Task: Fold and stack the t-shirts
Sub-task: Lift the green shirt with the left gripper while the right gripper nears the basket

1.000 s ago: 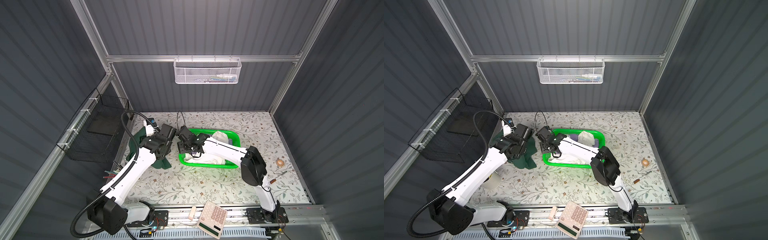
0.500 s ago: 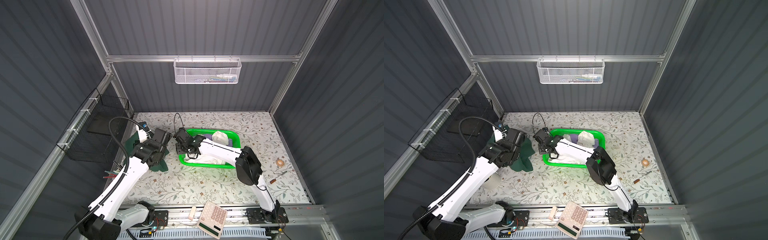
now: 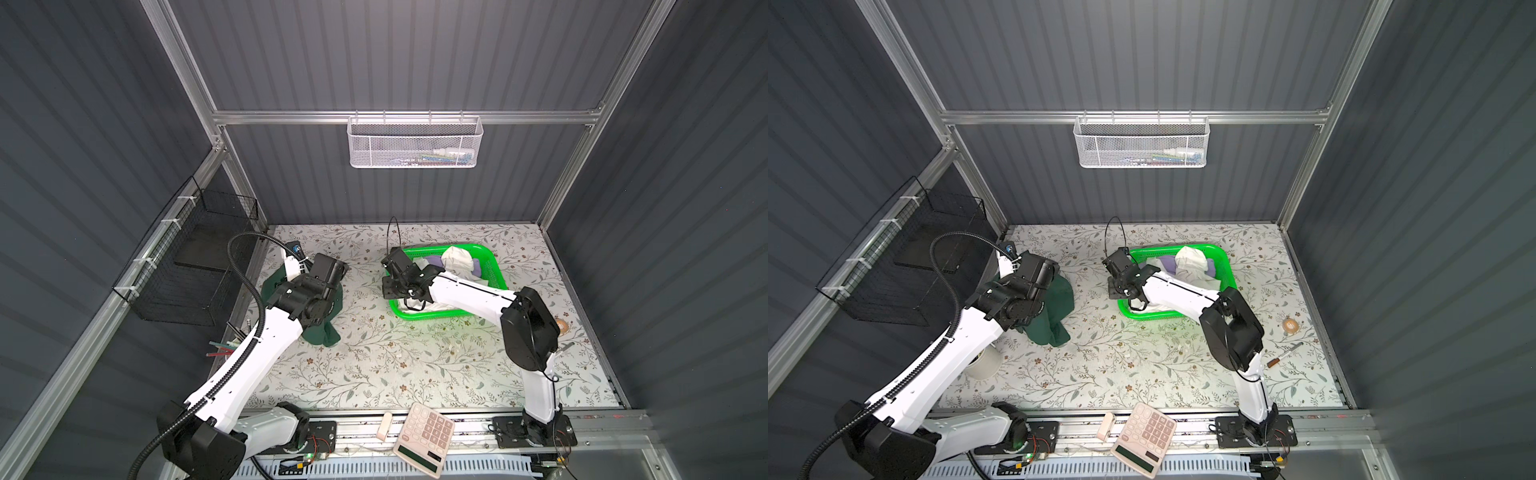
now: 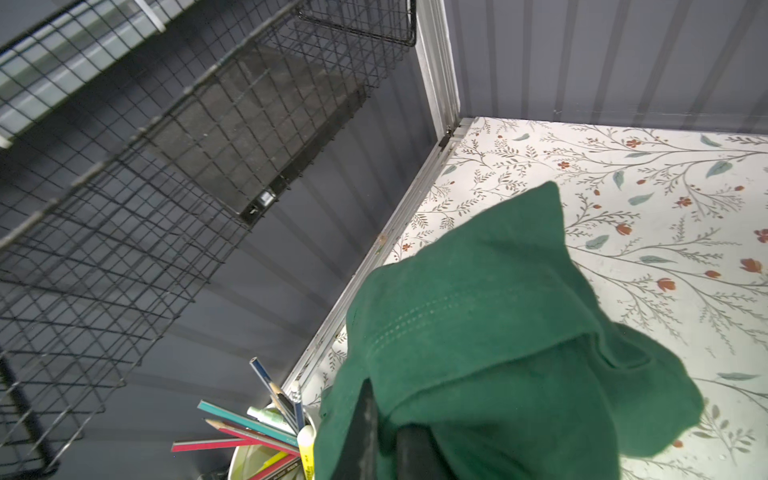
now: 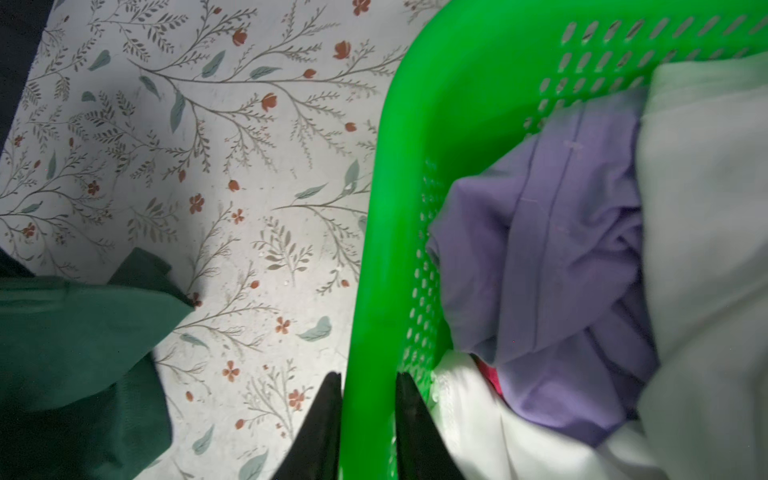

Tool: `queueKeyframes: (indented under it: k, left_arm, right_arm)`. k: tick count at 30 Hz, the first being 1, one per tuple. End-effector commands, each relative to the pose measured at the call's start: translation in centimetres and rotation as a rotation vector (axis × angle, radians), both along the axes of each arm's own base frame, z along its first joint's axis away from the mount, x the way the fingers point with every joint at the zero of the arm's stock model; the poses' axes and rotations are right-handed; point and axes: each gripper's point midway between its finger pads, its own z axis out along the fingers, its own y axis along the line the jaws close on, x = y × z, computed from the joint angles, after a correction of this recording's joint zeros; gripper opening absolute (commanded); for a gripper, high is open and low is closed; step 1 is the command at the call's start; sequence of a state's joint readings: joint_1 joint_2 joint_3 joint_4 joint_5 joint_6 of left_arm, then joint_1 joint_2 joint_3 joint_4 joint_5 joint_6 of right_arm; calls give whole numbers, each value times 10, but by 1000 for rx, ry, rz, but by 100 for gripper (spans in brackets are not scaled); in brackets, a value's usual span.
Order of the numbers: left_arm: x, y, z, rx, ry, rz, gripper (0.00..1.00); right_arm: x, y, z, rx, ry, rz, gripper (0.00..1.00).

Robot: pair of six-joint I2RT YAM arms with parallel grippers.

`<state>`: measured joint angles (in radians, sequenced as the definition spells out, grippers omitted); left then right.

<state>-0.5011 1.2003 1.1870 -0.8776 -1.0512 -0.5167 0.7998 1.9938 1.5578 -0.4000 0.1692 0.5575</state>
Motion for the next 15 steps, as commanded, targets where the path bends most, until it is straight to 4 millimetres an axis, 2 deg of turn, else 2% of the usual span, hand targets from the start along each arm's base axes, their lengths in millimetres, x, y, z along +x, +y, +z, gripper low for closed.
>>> queueKeyframes:
  k: [1,5,10,14,15]
  left_arm:
    - [7,-6,15,-44,-59,-12,0]
    - [13,-13,11,-73,-53,-36,0]
    - [19,-24,4,-104,-34,-76,0]
    - [24,-35,5,-118,-32,-124,0]
    - [26,-38,7,-122,-36,-138,0]
  right_arm:
    - [-11,-66,-42,-196,87,-16,22]
    - [-2,-108,-44,-174,94,-13,23]
    - [22,-165,-50,-209,91,-39,22]
    - [48,-193,-47,-218,78,-47,22]
    - [61,-196,-42,-215,43,-46,22]
